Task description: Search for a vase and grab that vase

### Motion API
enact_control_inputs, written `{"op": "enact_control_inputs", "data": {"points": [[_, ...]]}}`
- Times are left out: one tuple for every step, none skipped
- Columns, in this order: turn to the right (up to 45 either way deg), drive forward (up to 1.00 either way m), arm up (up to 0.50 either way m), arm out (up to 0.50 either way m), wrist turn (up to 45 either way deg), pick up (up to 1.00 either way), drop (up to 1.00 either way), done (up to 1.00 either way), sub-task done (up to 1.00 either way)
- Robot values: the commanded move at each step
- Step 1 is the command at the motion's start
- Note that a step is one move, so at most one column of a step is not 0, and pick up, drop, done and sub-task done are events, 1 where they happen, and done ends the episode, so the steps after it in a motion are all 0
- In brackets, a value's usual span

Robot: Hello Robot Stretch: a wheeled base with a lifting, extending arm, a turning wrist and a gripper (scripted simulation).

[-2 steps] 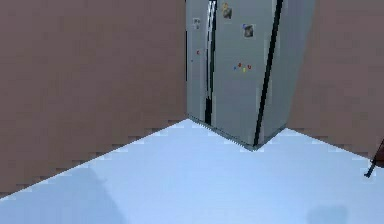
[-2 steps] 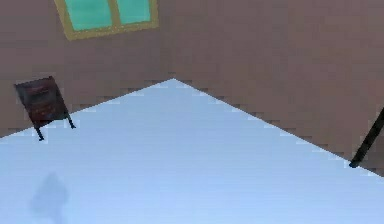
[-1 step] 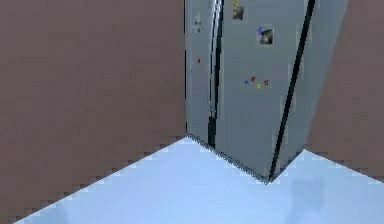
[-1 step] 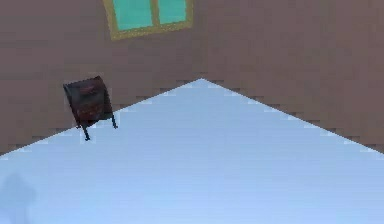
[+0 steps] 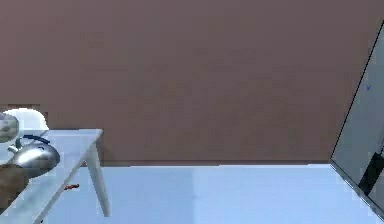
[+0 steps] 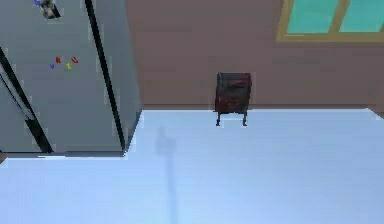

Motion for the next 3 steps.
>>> {"op": "enact_control_inputs", "data": {"points": [[0.0, 0.70, 0.00, 0.00, 0.0, 0.00, 0.00, 0.00, 0.00], [-45.0, 0.00, 0.00, 0.00, 0.0, 0.00, 0.00, 0.00, 0.00], [-45.0, 0.00, 0.00, 0.00, 0.0, 0.00, 0.00, 0.00, 0.00]]}}
